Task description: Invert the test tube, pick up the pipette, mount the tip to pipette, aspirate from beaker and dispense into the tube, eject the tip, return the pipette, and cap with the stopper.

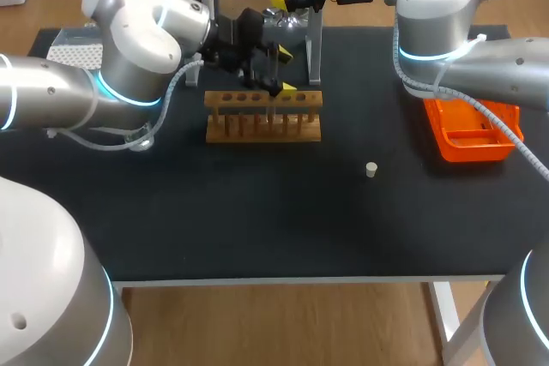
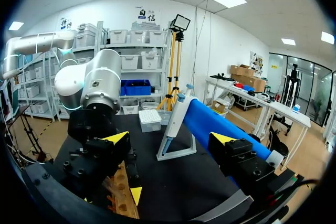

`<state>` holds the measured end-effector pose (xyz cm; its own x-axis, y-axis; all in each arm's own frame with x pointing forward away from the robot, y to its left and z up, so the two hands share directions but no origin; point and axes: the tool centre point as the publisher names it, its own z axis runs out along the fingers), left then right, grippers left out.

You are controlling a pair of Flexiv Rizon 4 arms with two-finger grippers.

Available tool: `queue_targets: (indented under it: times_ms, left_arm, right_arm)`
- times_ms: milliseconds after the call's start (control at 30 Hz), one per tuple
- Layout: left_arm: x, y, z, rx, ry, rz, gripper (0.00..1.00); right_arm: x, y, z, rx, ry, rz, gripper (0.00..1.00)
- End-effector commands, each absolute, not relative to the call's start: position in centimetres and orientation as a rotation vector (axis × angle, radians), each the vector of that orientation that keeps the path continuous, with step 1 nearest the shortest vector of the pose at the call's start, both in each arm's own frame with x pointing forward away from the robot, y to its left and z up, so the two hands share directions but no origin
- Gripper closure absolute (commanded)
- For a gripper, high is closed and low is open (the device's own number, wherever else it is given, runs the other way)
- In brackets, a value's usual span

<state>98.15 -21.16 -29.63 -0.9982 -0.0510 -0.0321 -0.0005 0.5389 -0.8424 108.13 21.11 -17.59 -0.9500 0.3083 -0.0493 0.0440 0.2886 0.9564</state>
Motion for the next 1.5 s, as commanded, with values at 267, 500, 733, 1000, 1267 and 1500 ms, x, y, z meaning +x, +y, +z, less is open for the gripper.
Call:
queue_targets:
  times_ms: [267, 500, 733, 1000, 1267, 1500]
  left_arm:
    - [98.2, -21.2, -29.6, -0.045, 2.711, -1.481, 0.00]
    - [98.2, -21.2, -29.6, -0.045, 2.711, -1.481, 0.00]
    - [98.2, -21.2, -29.6, -0.045, 2.711, -1.481, 0.00]
    - [98.2, -21.2, -29.6, -0.045, 2.711, -1.481, 0.00]
    - [98.2, -21.2, -29.6, -0.045, 2.711, -1.481, 0.00]
    - [98.2, -21.2, -29.6, -0.045, 2.711, -1.481, 0.00]
  right_arm:
    - [108.1, 21.1, -17.6, 0.326, 2.332, 1.719, 0.00]
    - [108.1, 20.7, -17.9, 0.340, 2.337, 1.717, 0.00]
    - [106.5, 17.3, -20.2, 0.365, 2.367, 1.639, 0.00]
    - [104.9, 12.7, -20.8, 0.412, 2.356, 1.602, 0.00]
    - [102.9, 8.3, -20.5, 0.453, 2.328, 1.600, 0.00]
    - [98.9, 3.7, -20.6, 0.488, 2.307, 1.592, 0.00]
